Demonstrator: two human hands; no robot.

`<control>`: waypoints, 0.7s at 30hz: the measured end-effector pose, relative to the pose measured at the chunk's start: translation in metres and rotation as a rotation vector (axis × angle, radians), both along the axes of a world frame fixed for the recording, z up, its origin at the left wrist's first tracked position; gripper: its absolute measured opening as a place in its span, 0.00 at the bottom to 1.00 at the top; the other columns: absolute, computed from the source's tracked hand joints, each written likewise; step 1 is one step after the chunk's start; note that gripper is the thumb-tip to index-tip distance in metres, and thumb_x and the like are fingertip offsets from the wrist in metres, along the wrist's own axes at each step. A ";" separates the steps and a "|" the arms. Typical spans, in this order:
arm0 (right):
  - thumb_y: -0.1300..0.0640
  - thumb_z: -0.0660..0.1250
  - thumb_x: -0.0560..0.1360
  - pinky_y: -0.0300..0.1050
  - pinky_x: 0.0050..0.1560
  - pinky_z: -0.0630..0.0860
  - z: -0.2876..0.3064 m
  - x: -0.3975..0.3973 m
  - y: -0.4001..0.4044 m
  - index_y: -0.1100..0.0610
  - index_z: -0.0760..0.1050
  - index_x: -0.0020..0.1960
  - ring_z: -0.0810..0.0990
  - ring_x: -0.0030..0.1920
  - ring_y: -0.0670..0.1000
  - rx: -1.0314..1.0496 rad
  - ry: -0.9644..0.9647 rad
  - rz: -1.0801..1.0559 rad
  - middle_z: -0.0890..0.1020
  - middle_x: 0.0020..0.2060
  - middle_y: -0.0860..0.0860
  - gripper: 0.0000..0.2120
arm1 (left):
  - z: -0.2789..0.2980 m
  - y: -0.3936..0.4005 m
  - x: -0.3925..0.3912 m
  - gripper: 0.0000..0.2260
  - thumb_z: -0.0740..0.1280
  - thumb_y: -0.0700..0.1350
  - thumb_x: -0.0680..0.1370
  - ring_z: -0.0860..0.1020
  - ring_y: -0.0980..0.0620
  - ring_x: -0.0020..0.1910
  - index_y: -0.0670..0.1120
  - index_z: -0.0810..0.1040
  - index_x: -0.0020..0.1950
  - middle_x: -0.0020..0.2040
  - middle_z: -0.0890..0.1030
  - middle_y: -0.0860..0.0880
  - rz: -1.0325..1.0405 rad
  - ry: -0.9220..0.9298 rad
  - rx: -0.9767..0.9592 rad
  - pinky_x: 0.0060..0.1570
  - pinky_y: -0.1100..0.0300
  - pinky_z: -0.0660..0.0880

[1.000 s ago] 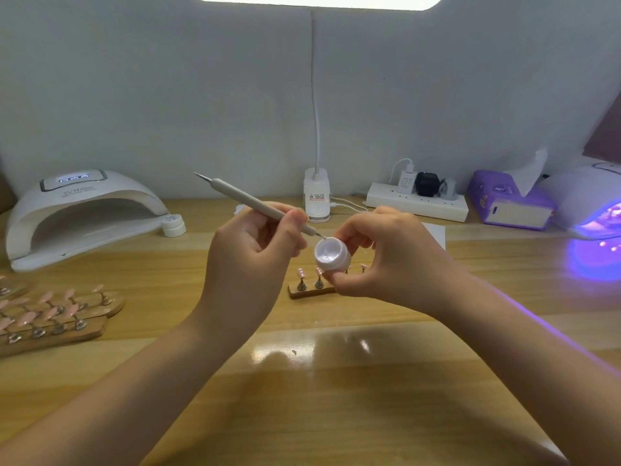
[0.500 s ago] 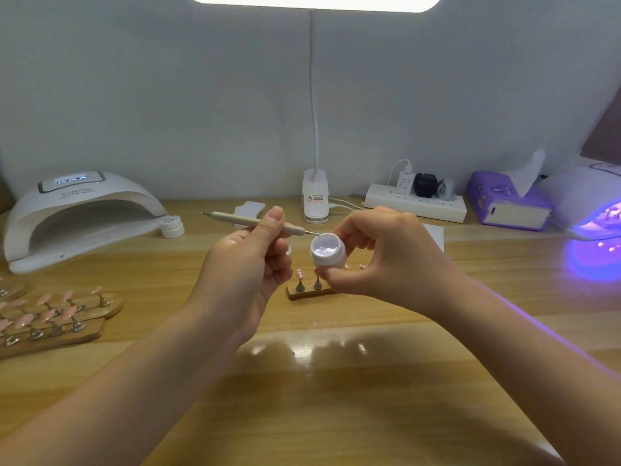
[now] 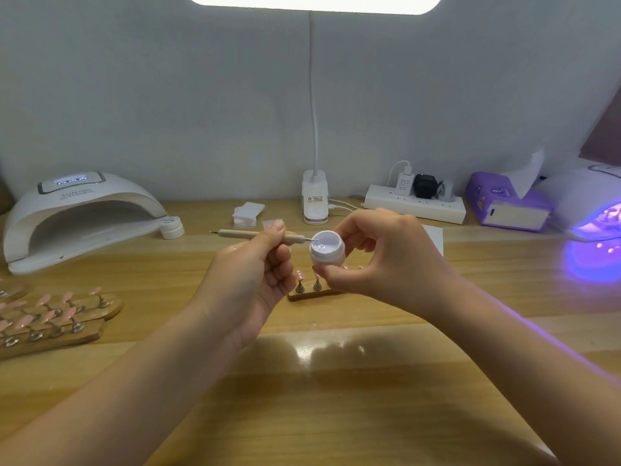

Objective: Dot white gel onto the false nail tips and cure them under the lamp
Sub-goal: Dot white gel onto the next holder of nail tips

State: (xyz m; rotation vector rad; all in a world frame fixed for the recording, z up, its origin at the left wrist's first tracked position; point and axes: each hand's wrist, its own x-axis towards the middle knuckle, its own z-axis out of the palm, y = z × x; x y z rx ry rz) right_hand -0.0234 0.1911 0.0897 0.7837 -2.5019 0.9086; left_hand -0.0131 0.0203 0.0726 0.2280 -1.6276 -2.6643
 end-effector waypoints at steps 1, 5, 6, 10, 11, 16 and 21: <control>0.43 0.75 0.64 0.44 0.42 0.76 0.000 0.000 0.000 0.55 0.79 0.48 0.77 0.40 0.45 -0.002 -0.002 -0.003 0.81 0.39 0.45 0.20 | 0.000 0.000 0.000 0.08 0.67 0.47 0.78 0.74 0.58 0.24 0.43 0.80 0.44 0.26 0.74 0.53 0.001 -0.003 0.003 0.27 0.64 0.75; 0.42 0.75 0.64 0.44 0.41 0.77 -0.002 -0.002 0.001 0.54 0.79 0.48 0.77 0.40 0.45 -0.002 -0.020 -0.017 0.81 0.39 0.44 0.20 | 0.001 -0.002 -0.001 0.09 0.67 0.47 0.78 0.75 0.58 0.25 0.42 0.81 0.46 0.28 0.77 0.52 0.002 0.013 0.026 0.28 0.64 0.76; 0.42 0.75 0.64 0.44 0.41 0.77 -0.002 -0.002 0.001 0.54 0.79 0.48 0.77 0.40 0.45 -0.002 -0.026 -0.020 0.80 0.39 0.44 0.20 | 0.001 -0.002 -0.001 0.09 0.67 0.47 0.78 0.76 0.57 0.27 0.42 0.81 0.46 0.29 0.78 0.52 -0.005 0.034 0.030 0.28 0.64 0.76; 0.42 0.76 0.64 0.46 0.41 0.78 -0.006 -0.004 0.002 0.53 0.79 0.47 0.77 0.39 0.44 0.008 -0.077 -0.028 0.80 0.38 0.43 0.19 | 0.006 -0.003 -0.001 0.10 0.63 0.44 0.80 0.78 0.56 0.31 0.42 0.81 0.47 0.32 0.80 0.50 -0.013 0.198 -0.074 0.33 0.64 0.76; 0.42 0.75 0.63 0.47 0.42 0.78 -0.007 -0.004 0.002 0.53 0.79 0.47 0.77 0.39 0.44 0.011 -0.088 -0.030 0.81 0.38 0.43 0.20 | 0.008 -0.003 0.000 0.10 0.62 0.43 0.81 0.78 0.56 0.32 0.42 0.81 0.47 0.32 0.80 0.50 0.005 0.249 -0.123 0.34 0.64 0.76; 0.39 0.72 0.61 0.51 0.45 0.77 -0.010 -0.007 0.001 0.53 0.79 0.47 0.77 0.41 0.45 0.025 -0.117 -0.041 0.81 0.38 0.43 0.22 | 0.020 -0.002 0.009 0.09 0.62 0.43 0.81 0.79 0.55 0.38 0.46 0.81 0.46 0.35 0.82 0.51 0.123 0.450 -0.345 0.40 0.61 0.76; 0.39 0.73 0.62 0.51 0.45 0.78 -0.012 -0.008 0.001 0.53 0.79 0.48 0.78 0.42 0.45 0.030 -0.124 -0.046 0.82 0.39 0.43 0.22 | 0.024 0.001 0.017 0.07 0.63 0.47 0.76 0.80 0.56 0.40 0.49 0.81 0.46 0.37 0.82 0.53 0.153 0.522 -0.405 0.42 0.63 0.77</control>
